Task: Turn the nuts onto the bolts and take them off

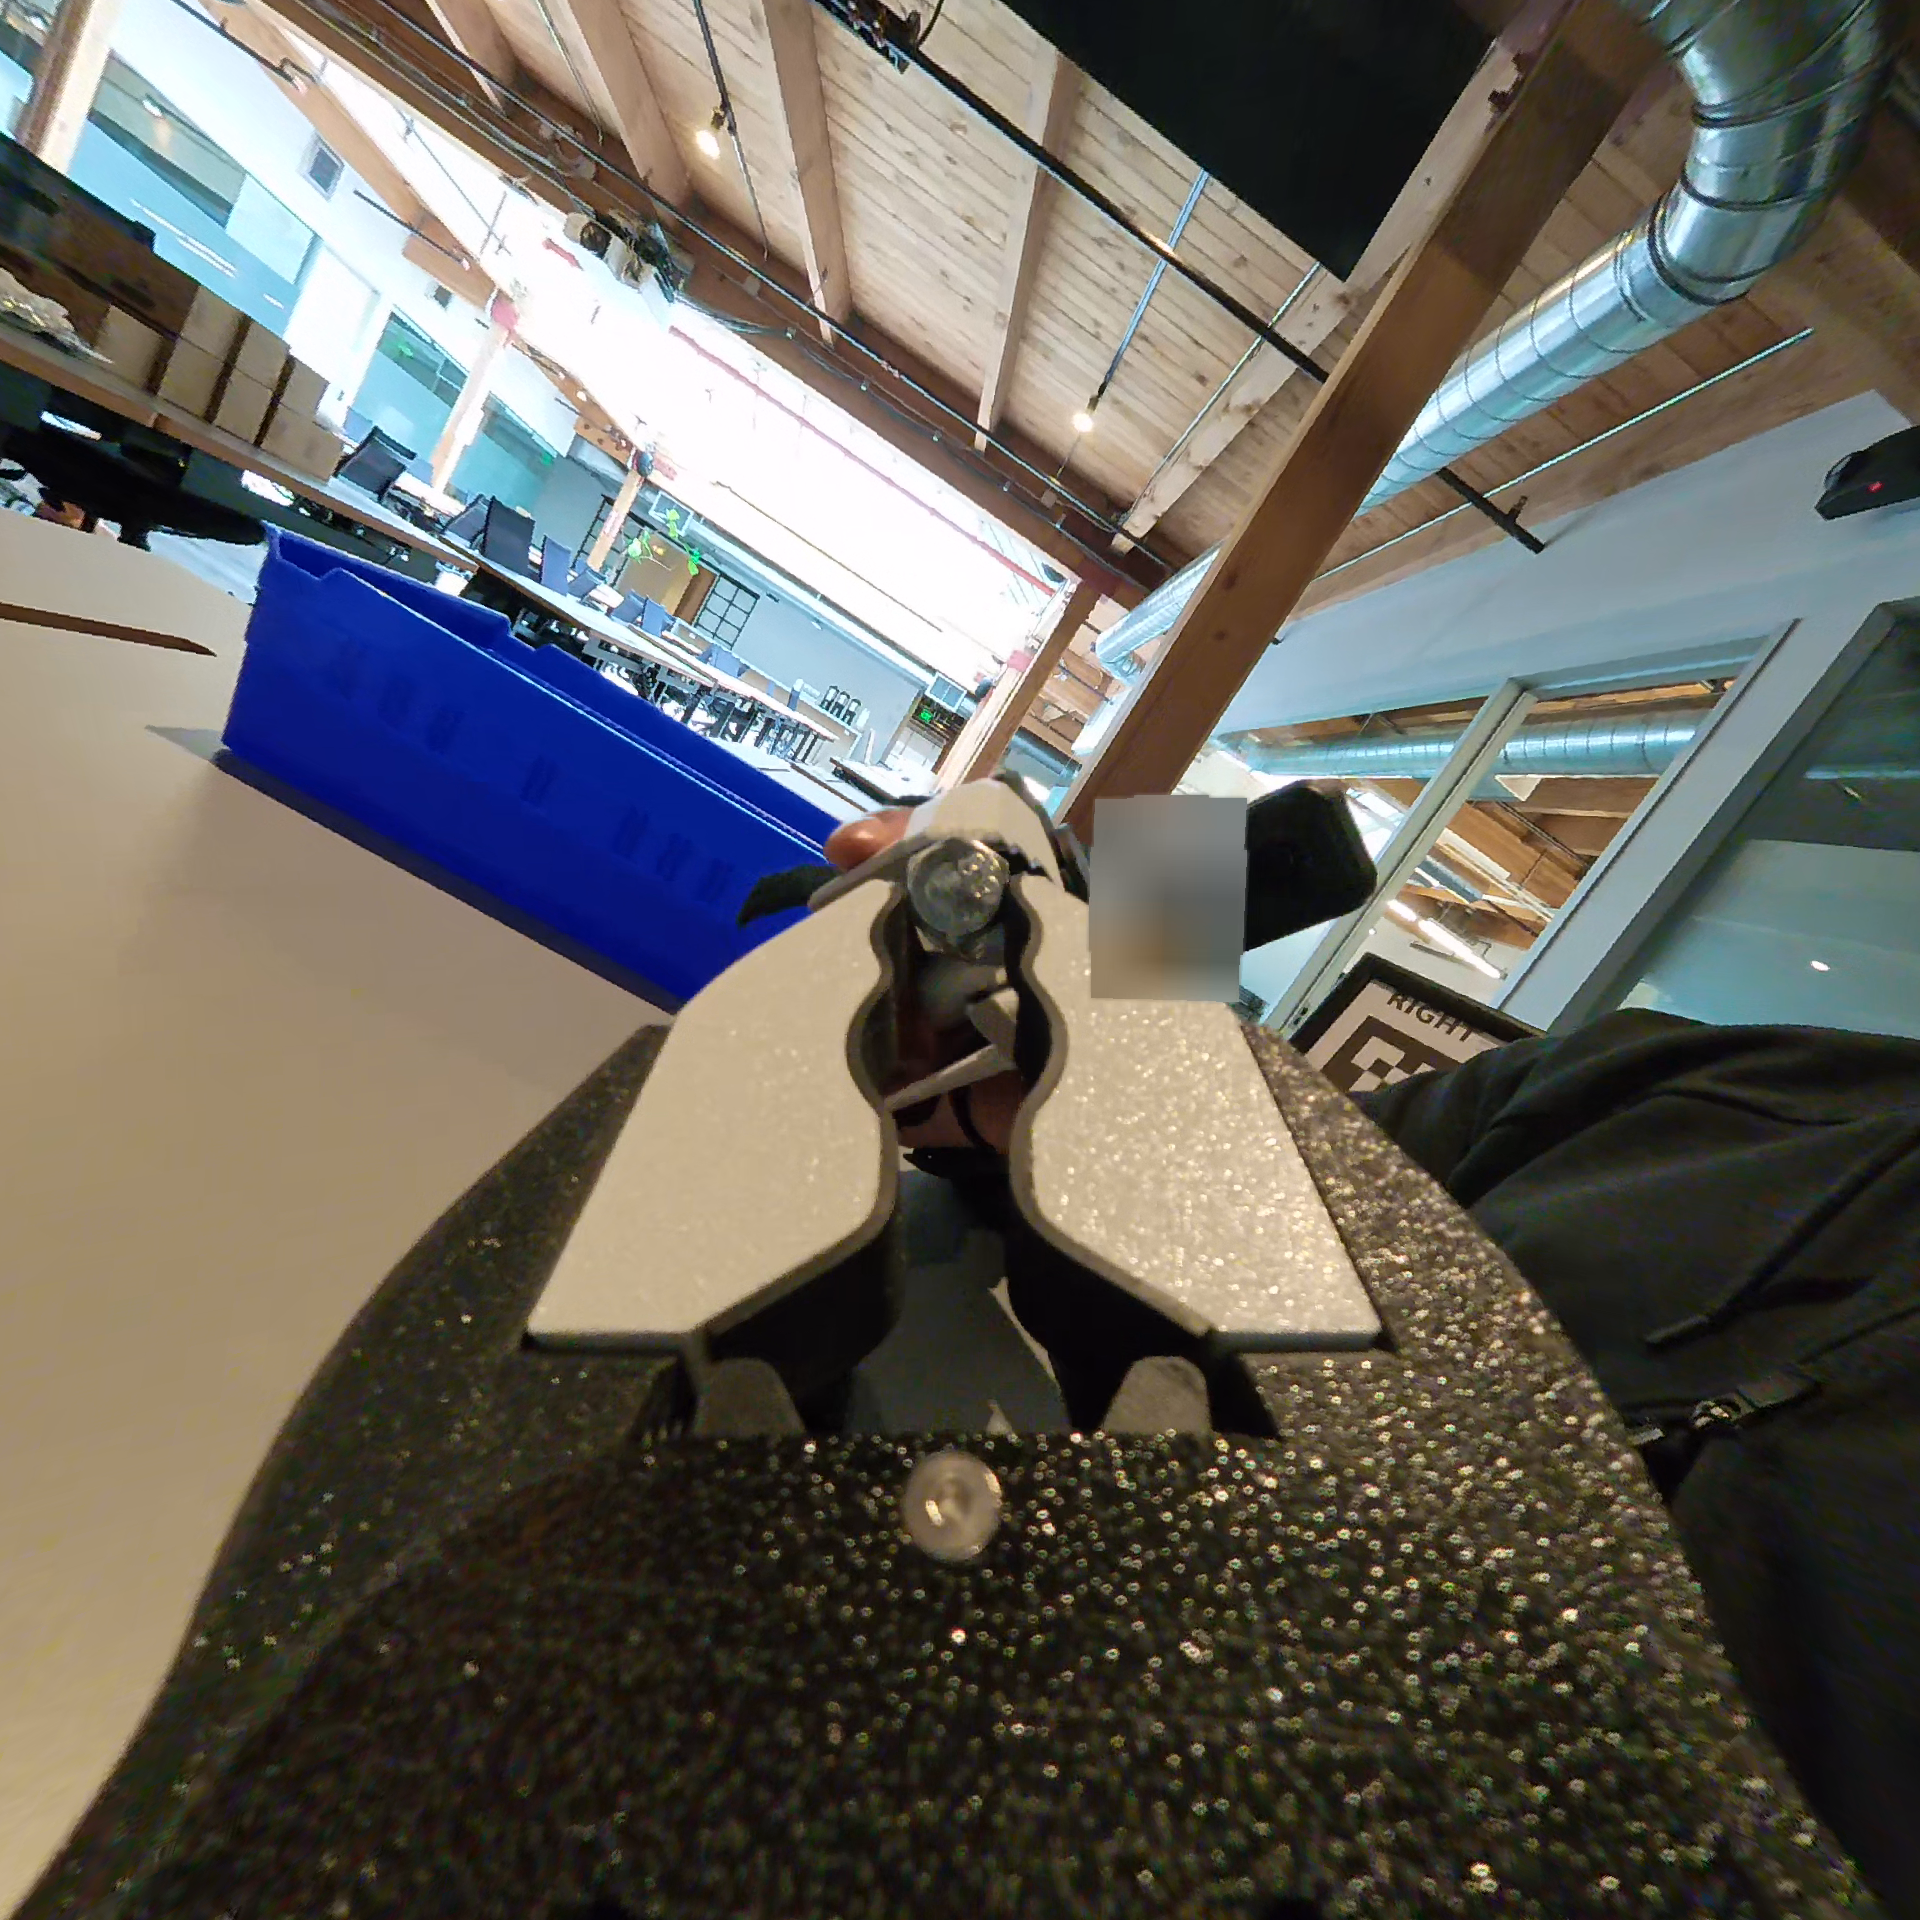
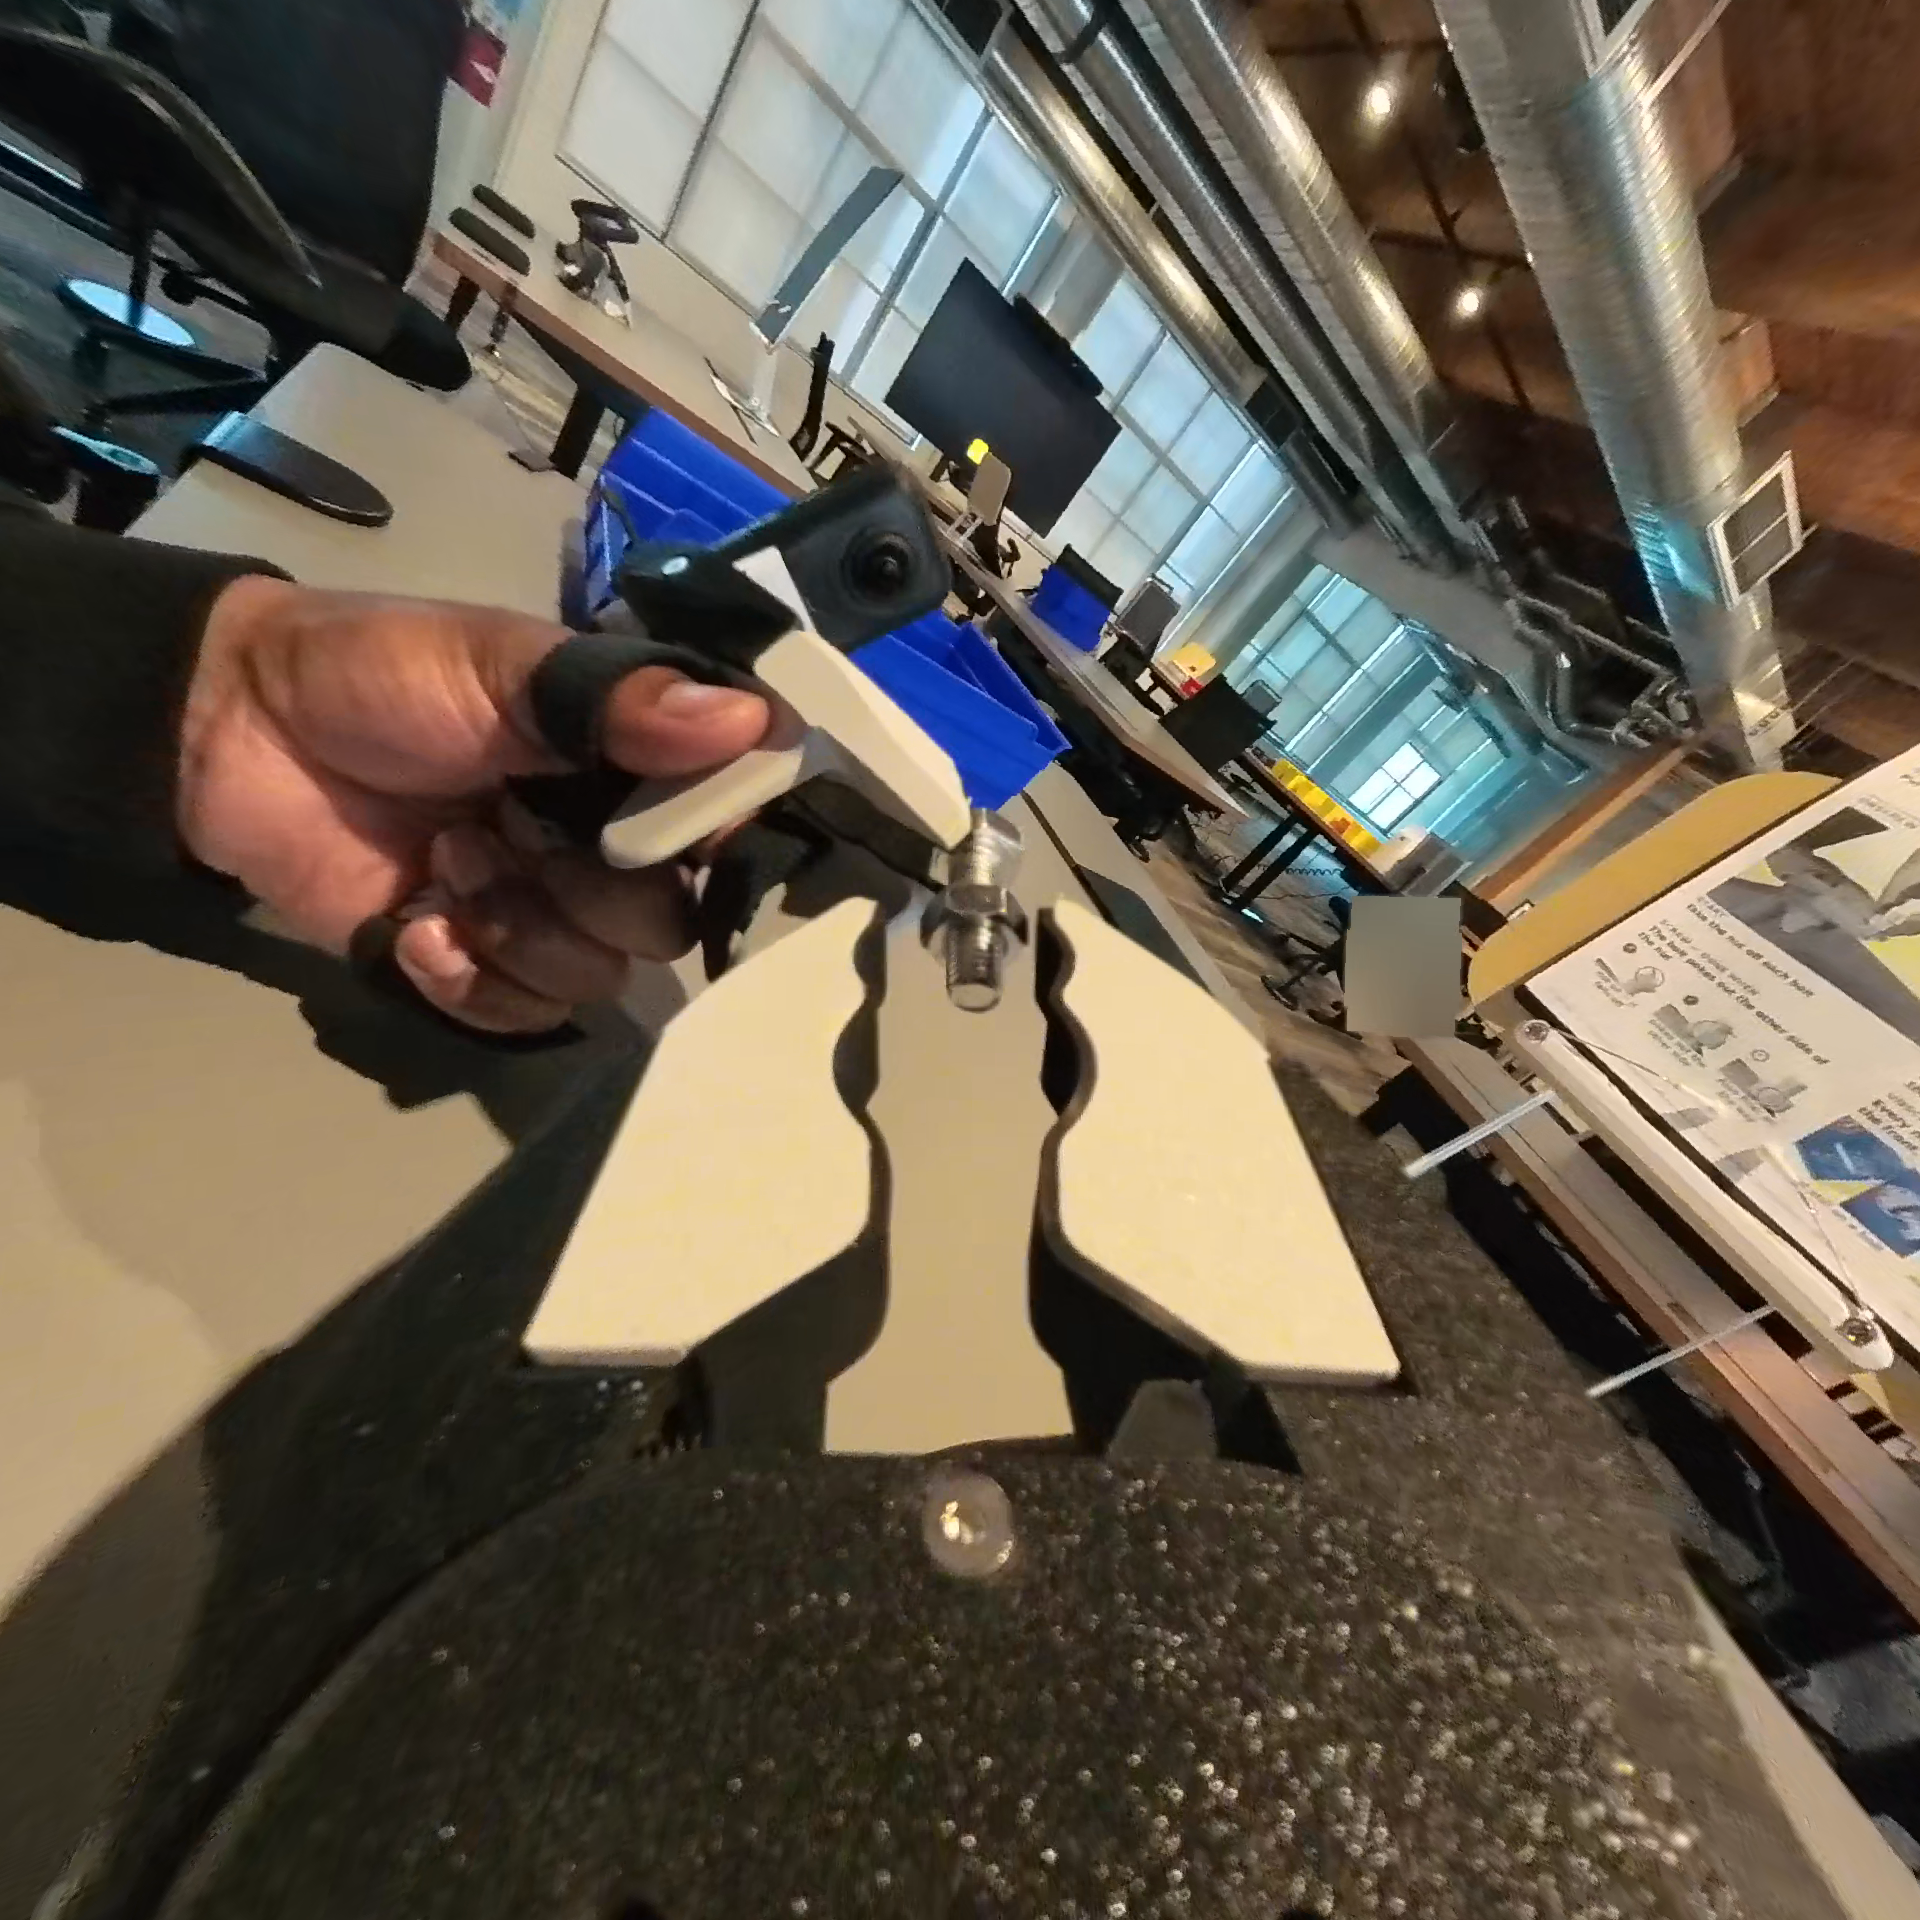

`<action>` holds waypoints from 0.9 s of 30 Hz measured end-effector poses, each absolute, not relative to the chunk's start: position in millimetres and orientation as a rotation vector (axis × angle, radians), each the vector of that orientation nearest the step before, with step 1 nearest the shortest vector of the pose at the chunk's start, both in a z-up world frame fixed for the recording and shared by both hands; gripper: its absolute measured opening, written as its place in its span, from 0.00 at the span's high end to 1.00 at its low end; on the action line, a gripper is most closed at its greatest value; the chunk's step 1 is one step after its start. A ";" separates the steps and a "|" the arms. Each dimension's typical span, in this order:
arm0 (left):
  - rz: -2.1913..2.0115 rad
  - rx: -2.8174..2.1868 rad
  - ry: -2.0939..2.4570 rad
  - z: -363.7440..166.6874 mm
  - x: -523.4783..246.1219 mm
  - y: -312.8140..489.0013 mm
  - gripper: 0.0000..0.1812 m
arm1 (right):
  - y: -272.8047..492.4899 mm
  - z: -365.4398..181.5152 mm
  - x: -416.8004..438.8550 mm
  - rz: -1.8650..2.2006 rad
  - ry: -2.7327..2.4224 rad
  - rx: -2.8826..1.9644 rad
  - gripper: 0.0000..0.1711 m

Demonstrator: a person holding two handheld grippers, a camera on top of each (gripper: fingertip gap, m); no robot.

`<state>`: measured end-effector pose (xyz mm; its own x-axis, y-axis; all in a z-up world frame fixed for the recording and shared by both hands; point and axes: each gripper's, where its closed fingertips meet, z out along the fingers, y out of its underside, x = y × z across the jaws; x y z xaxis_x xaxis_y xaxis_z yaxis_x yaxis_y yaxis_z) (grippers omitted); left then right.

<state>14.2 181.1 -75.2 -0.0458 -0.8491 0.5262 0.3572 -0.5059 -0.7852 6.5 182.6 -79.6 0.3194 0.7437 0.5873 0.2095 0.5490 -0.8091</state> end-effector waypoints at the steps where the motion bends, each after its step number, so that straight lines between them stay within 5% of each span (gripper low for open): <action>1: -1.701 -1.325 0.578 -75.4 14.8 180.7 0.91 | 184.1 -79.6 7.1 0.435 -1.225 -0.979 0.88; 5: -1.684 -1.332 0.581 -76.1 14.5 181.3 0.91 | 184.4 -80.8 6.5 0.646 -1.204 -1.084 0.89; 11: -1.664 -1.336 0.597 -76.2 16.5 180.5 0.91 | 179.5 -78.7 9.8 1.490 -1.047 -1.311 0.89; 18: -1.686 -1.317 0.524 -74.1 7.9 186.6 0.91 | 187.2 -71.5 14.0 0.844 -1.128 -1.109 0.78; 23: -1.700 -1.324 0.534 -75.4 10.0 185.3 0.91 | 185.8 -82.4 7.1 0.379 -1.236 -0.970 0.78; 27: -1.700 -1.343 0.558 -77.8 13.8 183.5 0.91 | 189.4 -84.2 6.0 0.224 -1.227 -0.950 0.88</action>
<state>13.8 183.5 -77.8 -0.0351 -0.8394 0.5424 0.3550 -0.5179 -0.7783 6.0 189.4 -84.2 0.3687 0.6155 0.6965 0.3298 0.6139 -0.7171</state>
